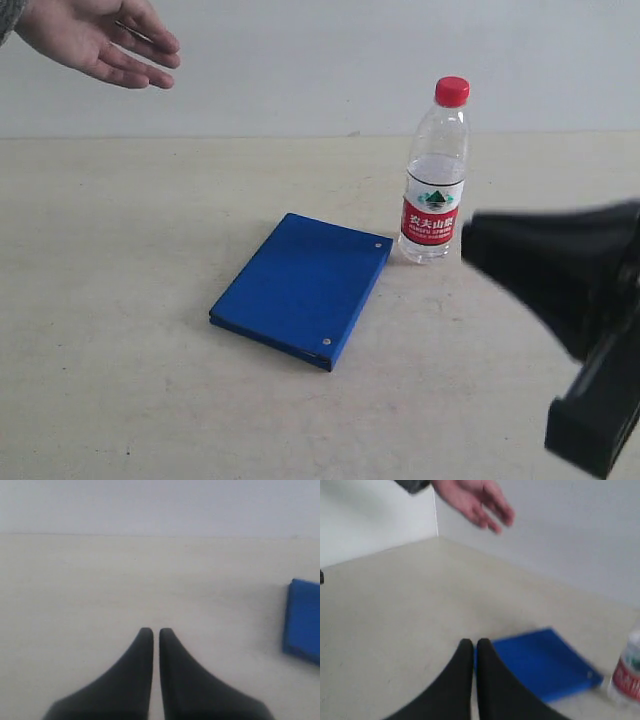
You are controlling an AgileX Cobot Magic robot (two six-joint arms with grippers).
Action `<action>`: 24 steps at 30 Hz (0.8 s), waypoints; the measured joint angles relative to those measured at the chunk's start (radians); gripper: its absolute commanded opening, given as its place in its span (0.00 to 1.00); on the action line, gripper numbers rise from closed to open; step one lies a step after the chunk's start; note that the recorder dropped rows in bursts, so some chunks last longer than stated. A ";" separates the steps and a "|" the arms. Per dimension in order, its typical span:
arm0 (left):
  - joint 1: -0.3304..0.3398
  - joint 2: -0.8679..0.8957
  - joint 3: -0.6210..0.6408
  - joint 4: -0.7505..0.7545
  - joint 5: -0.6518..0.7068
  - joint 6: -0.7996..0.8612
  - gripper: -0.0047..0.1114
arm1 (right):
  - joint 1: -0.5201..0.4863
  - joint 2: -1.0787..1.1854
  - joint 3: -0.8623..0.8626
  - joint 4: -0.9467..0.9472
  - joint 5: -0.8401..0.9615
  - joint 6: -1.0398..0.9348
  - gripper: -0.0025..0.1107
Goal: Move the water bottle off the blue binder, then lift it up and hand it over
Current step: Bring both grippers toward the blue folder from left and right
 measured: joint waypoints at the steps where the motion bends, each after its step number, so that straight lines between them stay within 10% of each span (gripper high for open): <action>1: 0.000 0.000 0.000 -0.072 -0.013 -0.020 0.08 | 0.002 0.005 0.034 0.006 0.015 0.052 0.02; 10: 0.000 0.000 0.000 -0.533 -0.120 -0.059 0.08 | 0.002 0.157 0.097 0.024 0.059 0.235 0.53; 24: 0.000 0.043 -0.167 -0.767 -0.062 0.241 0.08 | 0.002 0.370 0.061 0.028 0.112 0.388 0.54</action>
